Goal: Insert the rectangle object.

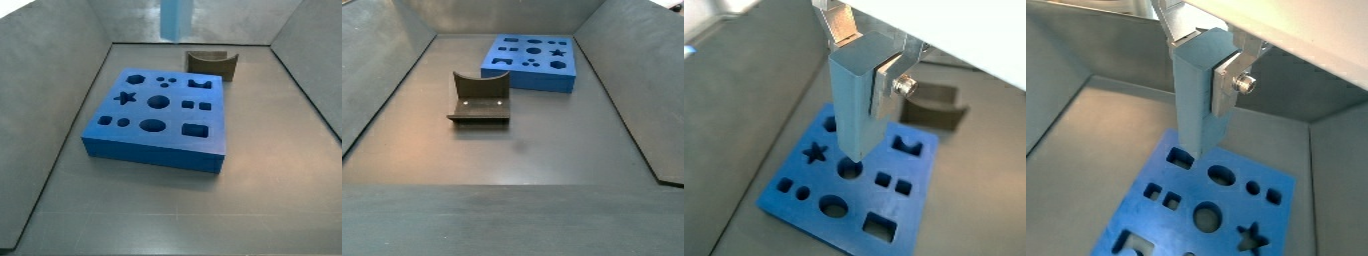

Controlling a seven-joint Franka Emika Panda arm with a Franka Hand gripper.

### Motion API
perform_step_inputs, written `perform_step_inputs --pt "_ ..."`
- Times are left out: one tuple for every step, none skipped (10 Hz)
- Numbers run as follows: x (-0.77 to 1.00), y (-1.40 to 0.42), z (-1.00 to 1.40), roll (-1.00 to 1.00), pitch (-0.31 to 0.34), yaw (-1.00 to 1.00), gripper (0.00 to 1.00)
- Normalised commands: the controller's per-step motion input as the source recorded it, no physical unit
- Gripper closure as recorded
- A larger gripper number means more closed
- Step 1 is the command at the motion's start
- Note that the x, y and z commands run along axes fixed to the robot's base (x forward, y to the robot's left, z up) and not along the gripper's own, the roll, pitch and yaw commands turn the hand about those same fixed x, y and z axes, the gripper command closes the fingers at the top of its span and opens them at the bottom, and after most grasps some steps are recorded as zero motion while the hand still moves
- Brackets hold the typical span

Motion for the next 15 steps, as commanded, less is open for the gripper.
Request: perform_step_inputs --pt "0.31 -0.12 -0.42 0.0 0.0 -0.76 1.0" --pt "0.33 -0.14 -0.4 0.0 0.0 -0.74 1.0" --pt "0.36 -0.16 -0.37 0.0 0.0 -0.71 1.0" --pt "0.37 -0.17 -0.36 0.0 0.0 -0.7 1.0" --pt "0.37 -0.17 -0.35 -0.01 0.0 -0.69 1.0" --pt "0.35 -0.17 -0.36 0.0 0.0 -0.71 1.0" --pt "0.3 -0.17 -0.36 0.0 0.0 -0.76 1.0" --pt "0.0 -0.12 -0.47 0.0 -0.034 -1.0 1.0" --pt "0.0 -0.11 -0.47 0.0 -0.033 -1.0 1.0" --pt "0.0 -0.11 -0.49 0.0 -0.029 -1.0 1.0" --pt "0.0 -0.11 -0.49 0.0 -0.029 -1.0 1.0" --pt "0.0 -0.11 -0.48 0.0 -0.031 -1.0 1.0" --pt "0.0 -0.11 -0.48 0.0 -0.034 -1.0 1.0" --pt "0.0 -0.11 -0.48 0.0 -0.034 -1.0 1.0" --pt "0.0 -0.11 -0.5 0.0 -0.026 -1.0 1.0"
